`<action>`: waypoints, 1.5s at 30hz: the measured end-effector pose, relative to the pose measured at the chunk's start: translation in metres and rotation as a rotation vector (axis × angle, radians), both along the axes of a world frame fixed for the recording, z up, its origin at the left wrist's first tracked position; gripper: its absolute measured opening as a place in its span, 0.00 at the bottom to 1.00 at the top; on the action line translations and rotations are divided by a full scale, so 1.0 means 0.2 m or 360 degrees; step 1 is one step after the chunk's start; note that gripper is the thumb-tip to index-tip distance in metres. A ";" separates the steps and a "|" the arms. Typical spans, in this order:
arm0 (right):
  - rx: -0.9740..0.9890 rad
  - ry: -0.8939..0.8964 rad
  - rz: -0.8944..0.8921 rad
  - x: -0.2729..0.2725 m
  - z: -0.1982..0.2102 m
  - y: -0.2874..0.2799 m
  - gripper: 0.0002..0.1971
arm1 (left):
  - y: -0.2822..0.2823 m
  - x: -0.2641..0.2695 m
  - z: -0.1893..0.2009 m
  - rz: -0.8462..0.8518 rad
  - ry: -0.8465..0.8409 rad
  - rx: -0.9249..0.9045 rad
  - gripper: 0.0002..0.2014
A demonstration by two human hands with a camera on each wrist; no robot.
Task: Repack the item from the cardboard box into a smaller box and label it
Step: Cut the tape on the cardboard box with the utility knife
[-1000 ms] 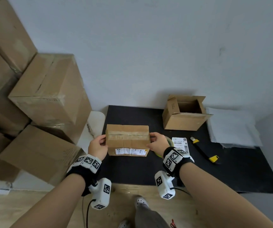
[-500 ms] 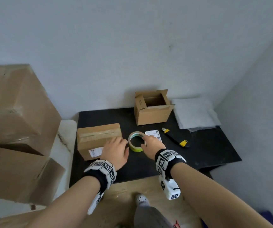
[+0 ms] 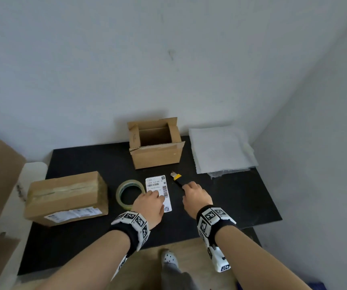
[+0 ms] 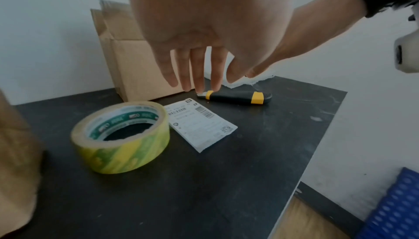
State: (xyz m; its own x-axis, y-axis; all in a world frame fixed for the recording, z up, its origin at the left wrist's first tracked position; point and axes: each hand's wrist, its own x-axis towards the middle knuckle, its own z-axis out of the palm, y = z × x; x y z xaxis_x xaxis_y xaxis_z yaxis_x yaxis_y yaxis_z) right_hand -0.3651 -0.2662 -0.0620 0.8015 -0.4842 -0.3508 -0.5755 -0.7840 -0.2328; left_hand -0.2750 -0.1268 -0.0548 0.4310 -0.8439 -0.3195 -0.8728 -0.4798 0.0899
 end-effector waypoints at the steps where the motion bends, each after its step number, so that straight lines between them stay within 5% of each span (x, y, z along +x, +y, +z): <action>1: 0.0026 -0.0005 0.0019 0.00 -0.02 -0.04 0.20 | -0.03 -0.01 -0.02 0.0012 0.0024 0.0039 0.15; 16: 0.0087 0.0198 0.0215 0.08 -0.22 -0.24 0.38 | -0.04 -0.03 -0.17 0.0178 0.0213 0.0201 0.15; 28: 0.0508 0.0182 0.0031 0.11 0.03 -0.12 0.26 | 0.10 0.04 -0.06 0.0188 0.0095 0.0017 0.13; 35: 0.0612 -0.0067 0.0000 0.24 0.29 0.16 0.06 | 0.34 0.18 0.10 0.0297 0.0042 -0.0233 0.14; 42: 0.0582 -0.0193 0.0117 0.44 0.43 0.46 0.15 | 0.71 0.29 0.24 0.0419 -0.0063 -0.0322 0.16; 45: 0.0556 -0.0220 0.0220 0.52 0.48 0.60 0.11 | 0.87 0.33 0.26 0.0525 -0.0086 -0.0350 0.17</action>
State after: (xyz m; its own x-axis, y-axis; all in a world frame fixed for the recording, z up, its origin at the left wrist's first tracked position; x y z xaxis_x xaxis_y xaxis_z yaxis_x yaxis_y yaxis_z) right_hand -0.2604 -0.1453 0.0331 0.9019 -0.2391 -0.3598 -0.4149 -0.7116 -0.5670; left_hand -0.2083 0.0475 -0.0035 0.7015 -0.7032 -0.1163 -0.6814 -0.7095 0.1799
